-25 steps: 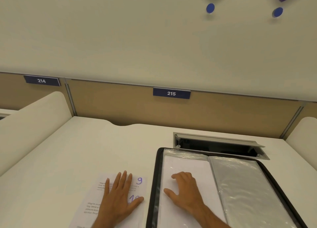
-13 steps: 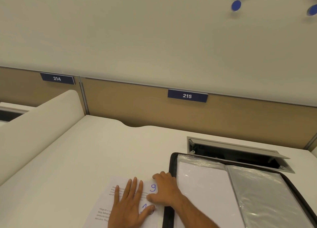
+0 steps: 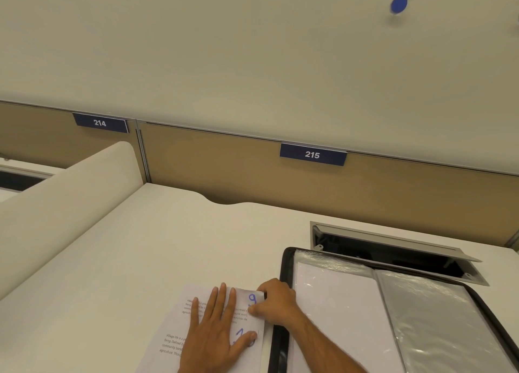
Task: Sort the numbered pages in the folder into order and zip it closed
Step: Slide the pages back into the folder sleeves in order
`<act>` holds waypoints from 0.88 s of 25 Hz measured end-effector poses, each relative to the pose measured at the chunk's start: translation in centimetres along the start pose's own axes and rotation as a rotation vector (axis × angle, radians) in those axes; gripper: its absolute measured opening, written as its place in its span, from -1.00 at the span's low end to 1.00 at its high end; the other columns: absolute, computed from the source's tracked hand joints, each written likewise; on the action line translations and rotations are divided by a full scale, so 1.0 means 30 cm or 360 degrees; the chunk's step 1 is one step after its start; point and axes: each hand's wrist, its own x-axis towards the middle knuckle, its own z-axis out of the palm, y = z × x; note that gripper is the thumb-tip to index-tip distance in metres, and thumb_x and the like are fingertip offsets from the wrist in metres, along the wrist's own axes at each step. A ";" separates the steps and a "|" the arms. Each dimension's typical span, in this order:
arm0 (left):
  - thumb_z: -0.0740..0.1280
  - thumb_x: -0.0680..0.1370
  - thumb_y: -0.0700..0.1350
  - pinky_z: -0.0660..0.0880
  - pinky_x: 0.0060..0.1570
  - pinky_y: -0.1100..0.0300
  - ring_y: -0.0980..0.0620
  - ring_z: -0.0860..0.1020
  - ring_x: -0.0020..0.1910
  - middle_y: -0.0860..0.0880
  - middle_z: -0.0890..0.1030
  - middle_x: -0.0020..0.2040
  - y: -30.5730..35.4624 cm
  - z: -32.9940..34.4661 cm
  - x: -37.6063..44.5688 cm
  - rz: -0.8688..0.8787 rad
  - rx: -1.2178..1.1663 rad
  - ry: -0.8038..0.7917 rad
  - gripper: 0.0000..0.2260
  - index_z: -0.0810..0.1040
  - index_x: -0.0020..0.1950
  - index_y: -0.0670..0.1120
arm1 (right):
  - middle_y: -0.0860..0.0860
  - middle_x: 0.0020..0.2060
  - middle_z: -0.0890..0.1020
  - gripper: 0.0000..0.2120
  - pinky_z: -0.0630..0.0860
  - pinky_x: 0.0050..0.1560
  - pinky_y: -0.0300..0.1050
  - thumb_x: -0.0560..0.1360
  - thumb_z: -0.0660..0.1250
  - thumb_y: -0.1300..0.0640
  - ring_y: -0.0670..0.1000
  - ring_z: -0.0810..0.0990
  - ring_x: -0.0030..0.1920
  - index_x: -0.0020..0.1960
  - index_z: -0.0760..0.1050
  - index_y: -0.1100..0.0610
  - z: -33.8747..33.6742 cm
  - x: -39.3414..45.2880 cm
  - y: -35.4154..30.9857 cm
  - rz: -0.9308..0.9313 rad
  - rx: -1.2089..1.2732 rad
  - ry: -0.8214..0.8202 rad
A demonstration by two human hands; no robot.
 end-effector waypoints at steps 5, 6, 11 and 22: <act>0.07 0.49 0.51 0.03 0.43 -0.14 -0.08 0.14 0.56 -0.11 0.24 0.59 0.002 -0.023 -0.002 0.0015 -0.0040 0.0007 -0.10 0.17 0.61 -0.10 | -0.07 -0.13 0.72 -0.80 0.66 0.00 -0.09 0.39 0.55 -0.06 -0.09 0.69 -0.13 -0.10 0.64 0.02 0.014 0.003 0.001 0.0061 0.0399 0.0173; 0.07 0.49 0.50 0.05 0.42 -0.17 -0.10 0.17 0.55 -0.12 0.25 0.59 -0.001 -0.028 -0.002 0.0028 -0.0030 0.0007 -0.11 0.20 0.60 -0.11 | -0.06 -0.15 0.72 -0.82 0.67 -0.03 -0.09 0.40 0.56 -0.03 -0.08 0.69 -0.14 -0.12 0.64 0.03 0.007 0.004 -0.003 0.0068 0.0472 0.0206; 0.08 0.52 0.48 0.02 0.44 -0.21 -0.09 0.15 0.57 -0.13 0.17 0.61 -0.017 -0.045 -0.005 0.0072 0.0020 0.0012 -0.13 0.18 0.61 -0.12 | -0.03 -0.22 0.70 -0.88 0.68 -0.13 -0.12 0.43 0.56 0.09 -0.05 0.69 -0.21 -0.15 0.64 0.10 -0.072 0.017 -0.014 0.0144 0.0773 0.0428; 0.09 0.52 0.48 -0.03 0.47 -0.16 -0.09 0.08 0.59 -0.12 0.13 0.63 -0.043 -0.060 0.014 0.0093 0.0028 0.0016 -0.13 0.13 0.63 -0.10 | 0.00 -0.20 0.70 -0.82 0.69 -0.12 -0.01 0.48 0.51 0.06 0.01 0.71 -0.20 -0.10 0.63 0.17 -0.220 0.076 -0.056 0.0059 0.1018 0.0720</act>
